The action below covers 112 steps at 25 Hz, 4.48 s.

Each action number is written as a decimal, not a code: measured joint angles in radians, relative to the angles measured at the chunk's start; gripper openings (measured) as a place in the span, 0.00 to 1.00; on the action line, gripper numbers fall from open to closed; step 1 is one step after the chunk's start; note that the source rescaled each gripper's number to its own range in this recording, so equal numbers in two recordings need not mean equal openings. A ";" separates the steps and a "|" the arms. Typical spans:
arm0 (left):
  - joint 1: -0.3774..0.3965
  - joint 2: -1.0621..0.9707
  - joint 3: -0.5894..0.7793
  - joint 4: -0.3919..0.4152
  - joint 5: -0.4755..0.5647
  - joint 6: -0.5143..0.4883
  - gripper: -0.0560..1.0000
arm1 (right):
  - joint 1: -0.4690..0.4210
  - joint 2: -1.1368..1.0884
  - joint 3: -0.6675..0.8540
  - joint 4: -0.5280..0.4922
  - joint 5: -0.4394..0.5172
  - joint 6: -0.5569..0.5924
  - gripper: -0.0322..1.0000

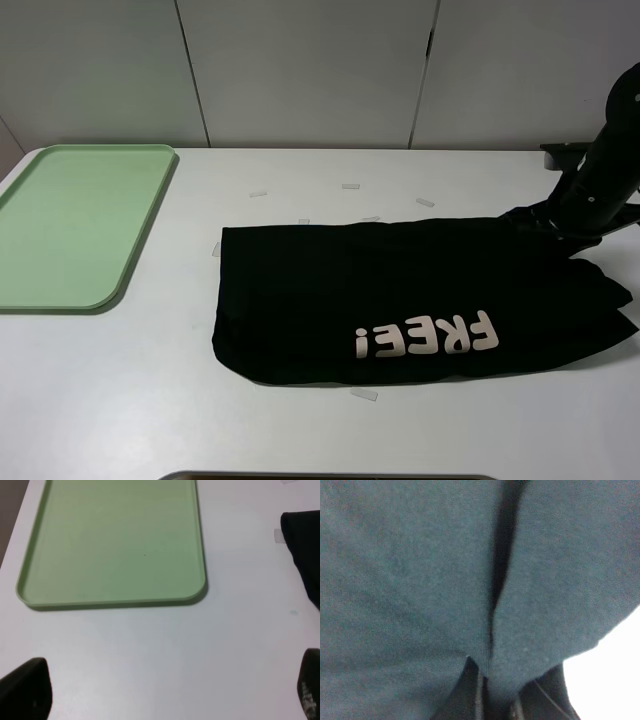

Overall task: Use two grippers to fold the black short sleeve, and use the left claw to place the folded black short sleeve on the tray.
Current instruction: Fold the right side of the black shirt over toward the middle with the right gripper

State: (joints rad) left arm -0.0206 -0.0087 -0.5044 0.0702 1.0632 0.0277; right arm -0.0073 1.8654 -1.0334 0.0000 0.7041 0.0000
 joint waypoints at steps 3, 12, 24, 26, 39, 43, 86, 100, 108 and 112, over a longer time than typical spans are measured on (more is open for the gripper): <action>0.000 0.000 0.000 0.000 0.000 0.000 0.98 | 0.028 -0.044 0.000 -0.064 0.001 0.079 0.04; 0.000 0.000 0.000 0.000 0.000 0.000 0.98 | 0.175 -0.118 0.000 -0.043 0.060 0.239 0.04; 0.000 0.000 0.000 0.000 0.000 0.000 0.98 | 0.347 -0.118 0.001 0.156 -0.018 0.251 0.04; 0.000 0.000 0.000 0.000 0.000 0.000 0.98 | 0.360 -0.118 0.001 0.186 -0.019 0.243 0.04; 0.000 0.000 0.000 0.001 0.001 0.000 0.98 | 0.394 -0.076 0.001 0.510 0.002 -0.235 0.92; 0.000 0.000 0.000 0.001 0.001 0.000 0.98 | 0.429 -0.076 0.001 0.777 0.059 -0.466 0.99; 0.000 0.000 0.000 0.001 0.001 0.000 0.98 | 0.487 -0.216 0.342 -0.027 -0.374 0.178 1.00; 0.000 0.000 0.000 0.001 0.000 0.000 0.98 | 0.635 -0.147 0.343 0.081 -0.459 0.222 1.00; 0.000 0.000 0.000 0.001 0.000 0.000 0.98 | 0.643 -0.202 0.268 0.096 -0.423 0.222 1.00; 0.000 0.000 0.000 0.001 0.000 0.000 0.98 | 0.643 -0.305 0.211 0.083 -0.422 0.193 1.00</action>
State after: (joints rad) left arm -0.0206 -0.0087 -0.5044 0.0711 1.0632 0.0277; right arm 0.6359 1.5600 -0.8220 0.0827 0.2824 0.1925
